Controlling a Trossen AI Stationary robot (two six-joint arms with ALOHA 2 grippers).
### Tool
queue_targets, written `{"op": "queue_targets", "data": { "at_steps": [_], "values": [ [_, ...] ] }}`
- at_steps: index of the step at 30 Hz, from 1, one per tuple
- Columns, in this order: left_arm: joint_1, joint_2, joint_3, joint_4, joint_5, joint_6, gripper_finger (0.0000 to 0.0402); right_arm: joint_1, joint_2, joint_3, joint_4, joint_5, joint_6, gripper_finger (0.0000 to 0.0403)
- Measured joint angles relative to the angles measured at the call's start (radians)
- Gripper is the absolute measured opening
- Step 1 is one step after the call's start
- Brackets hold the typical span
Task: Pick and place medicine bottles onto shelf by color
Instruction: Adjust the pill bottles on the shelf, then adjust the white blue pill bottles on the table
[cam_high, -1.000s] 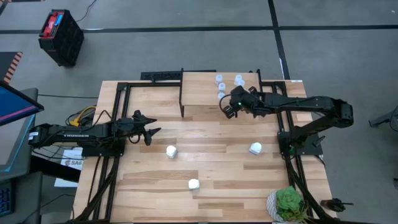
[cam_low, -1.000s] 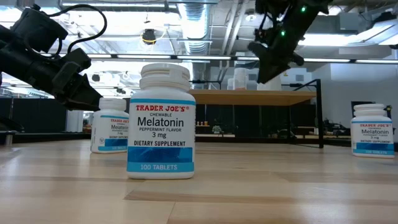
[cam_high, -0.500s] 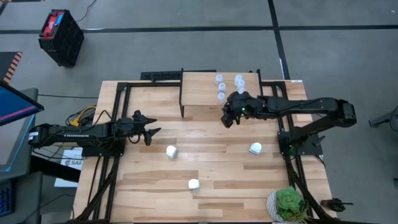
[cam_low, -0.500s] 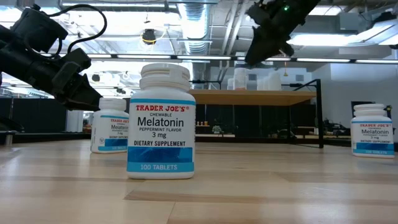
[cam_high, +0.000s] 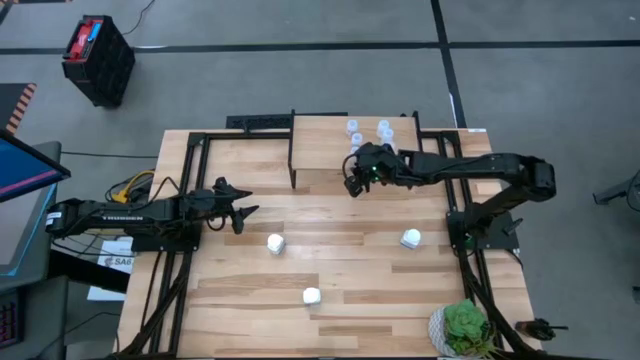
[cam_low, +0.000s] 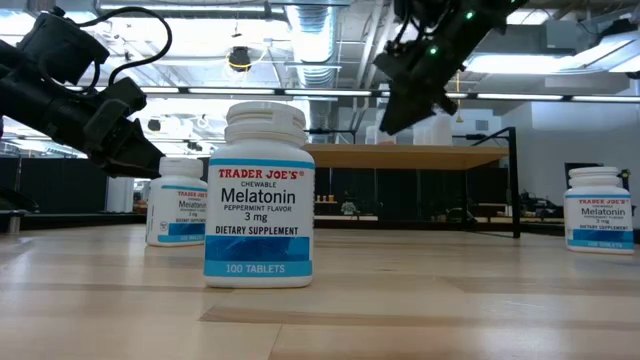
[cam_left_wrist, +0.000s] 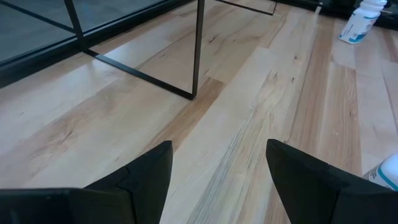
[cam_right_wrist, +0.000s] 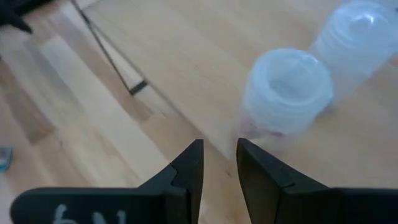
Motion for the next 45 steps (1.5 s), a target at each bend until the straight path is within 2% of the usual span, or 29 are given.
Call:
{"op": "queue_targets", "data": {
  "at_steps": [12, 20, 27, 34, 36, 38, 40, 45],
  "values": [
    [0.000, 0.000, 0.000, 0.000, 0.000, 0.000, 0.0247, -0.025, 0.011, -0.001, 0.007, 0.002, 0.000, 0.0118],
    [0.000, 0.000, 0.000, 0.000, -0.001, 0.000, 0.0247, 0.027, -0.039, 0.000, -0.029, -0.001, 0.006, 0.0118],
    [0.000, 0.000, 0.000, 0.000, 0.005, -0.049, 0.0247, 0.155, -0.138, 0.000, -0.180, -0.023, 0.050, 0.0118],
    [0.000, 0.000, 0.000, 0.025, 0.056, -0.062, 0.0247, 0.346, -0.233, 0.000, -0.415, -0.078, 0.123, 0.0118],
    [0.000, -0.001, 0.000, 0.043, 0.103, -0.120, 0.0247, 0.406, -0.249, 0.000, -0.474, -0.078, 0.176, 0.0118],
    [0.000, 0.000, -0.001, 0.087, 0.209, -0.157, 0.0247, 0.466, -0.256, 0.000, -0.502, -0.074, 0.199, 0.0118],
    [-0.002, 0.000, 0.004, 0.139, 0.282, -0.185, 0.0247, 0.525, -0.258, 0.000, -0.546, -0.048, 0.173, 0.0118],
    [-0.036, 0.000, 0.080, 0.148, 0.255, -0.162, 0.0247, 0.646, -0.259, 0.000, -0.697, 0.082, 0.153, 0.0118]
  ]
}}
